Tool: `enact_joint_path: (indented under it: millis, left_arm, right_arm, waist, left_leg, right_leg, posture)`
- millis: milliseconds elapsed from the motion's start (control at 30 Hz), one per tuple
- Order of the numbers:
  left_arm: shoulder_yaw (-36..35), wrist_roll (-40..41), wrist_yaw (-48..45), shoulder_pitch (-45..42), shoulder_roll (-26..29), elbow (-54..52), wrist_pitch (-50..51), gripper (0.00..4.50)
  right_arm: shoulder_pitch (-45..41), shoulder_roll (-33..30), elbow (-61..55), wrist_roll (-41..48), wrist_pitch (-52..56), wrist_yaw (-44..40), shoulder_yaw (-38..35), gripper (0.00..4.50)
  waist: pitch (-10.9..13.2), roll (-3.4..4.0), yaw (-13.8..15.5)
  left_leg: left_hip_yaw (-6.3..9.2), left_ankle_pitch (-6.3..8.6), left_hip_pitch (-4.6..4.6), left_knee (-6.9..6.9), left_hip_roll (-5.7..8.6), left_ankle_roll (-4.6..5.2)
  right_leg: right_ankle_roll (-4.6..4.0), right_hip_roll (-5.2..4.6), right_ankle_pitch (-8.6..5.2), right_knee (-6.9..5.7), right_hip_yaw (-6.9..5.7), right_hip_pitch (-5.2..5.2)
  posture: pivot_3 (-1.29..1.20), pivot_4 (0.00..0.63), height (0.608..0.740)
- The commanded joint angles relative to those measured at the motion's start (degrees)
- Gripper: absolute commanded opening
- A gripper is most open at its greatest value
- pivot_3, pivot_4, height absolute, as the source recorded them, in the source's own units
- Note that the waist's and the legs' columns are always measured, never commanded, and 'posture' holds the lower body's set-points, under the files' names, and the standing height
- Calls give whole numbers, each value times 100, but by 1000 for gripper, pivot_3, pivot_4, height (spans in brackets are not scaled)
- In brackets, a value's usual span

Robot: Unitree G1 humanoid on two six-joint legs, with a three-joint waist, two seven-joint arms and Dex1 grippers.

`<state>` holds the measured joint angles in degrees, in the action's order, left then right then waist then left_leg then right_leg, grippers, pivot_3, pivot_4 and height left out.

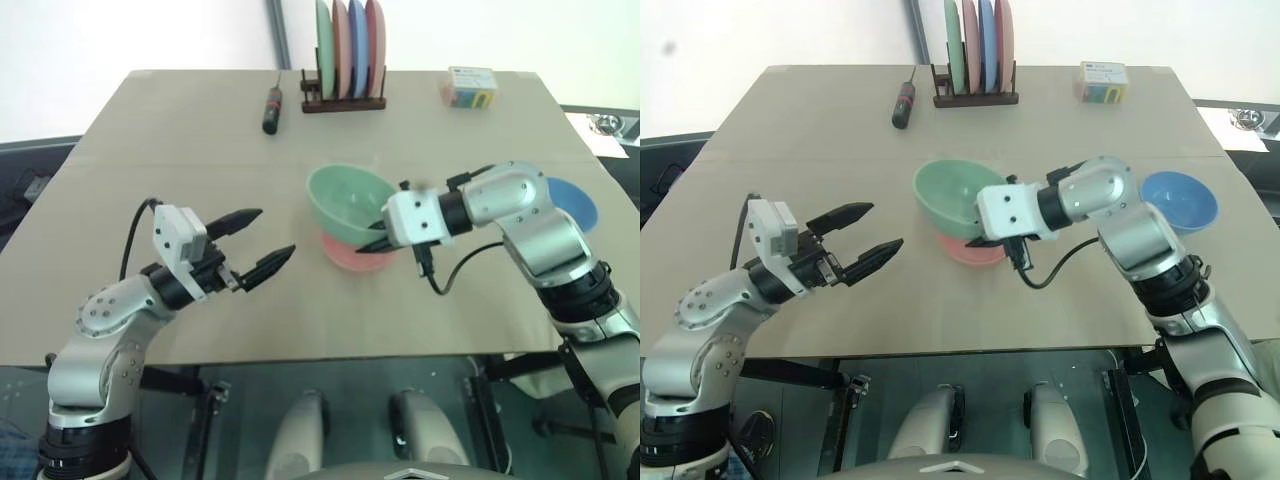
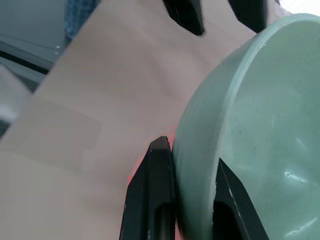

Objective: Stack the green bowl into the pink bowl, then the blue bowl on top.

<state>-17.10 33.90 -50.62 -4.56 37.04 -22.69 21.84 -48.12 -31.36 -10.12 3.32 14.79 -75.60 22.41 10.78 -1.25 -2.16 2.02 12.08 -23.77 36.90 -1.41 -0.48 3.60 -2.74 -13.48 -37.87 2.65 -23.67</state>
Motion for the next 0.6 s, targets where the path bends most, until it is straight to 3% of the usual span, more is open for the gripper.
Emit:
enact_joint_path:
  millis: [33,133,167,233,267,400,600]
  left_arm:
    - [114,85,-353,-233,130,171,-193,4500]
    - [175,94,-464,-373,151,299,-221,4500]
    - [194,95,-480,-416,145,333,-226,4500]
    - [236,103,-535,-481,126,367,-231,4500]
    - [253,110,-547,-507,113,361,-226,4500]
    - [322,227,-566,-630,24,305,-176,4500]
    - [590,335,-616,-847,-76,207,-146,4500]
  right_arm:
    - [-23,37,-261,-42,33,206,5,1523]
    - [-60,69,-243,-115,5,404,-35,2844]
    - [-82,102,-184,-174,-95,558,-91,3103]
    - [-139,118,-52,-291,-125,839,-196,4185]
    - [-149,85,-7,-335,-132,920,-235,4413]
    - [62,-324,-16,-374,-28,1124,-610,4465]
    - [733,-1146,-37,-300,1052,1533,-1480,4465]
  waist:
    - [0,0,-3]
    - [0,0,-3]
    - [0,0,-2]
    - [0,0,-2]
    - [0,0,-2]
    - [0,-1,25]
    - [-1,-3,71]
  left_leg:
    - [-4,0,1,0,0,0]
    - [-3,0,-4,2,0,0]
    - [-2,0,-5,1,0,0]
    - [-2,0,-6,0,0,0]
    - [-3,0,-6,0,0,0]
    - [-3,0,-7,0,1,0]
    - [-2,0,-9,0,3,0]
  right_leg:
    - [-1,-1,-1,0,3,0]
    - [15,-1,9,2,2,-1]
    - [16,0,9,3,1,-2]
    - [16,0,9,3,1,-4]
    - [16,0,9,3,1,-4]
    - [16,-2,9,5,2,-3]
    - [16,-3,9,9,1,-1]
  posture:
    - [0,150,740]
    - [0,150,740]
    - [0,150,740]
    - [0,150,740]
    - [0,150,740]
    - [0,150,740]
    - [0,150,740]
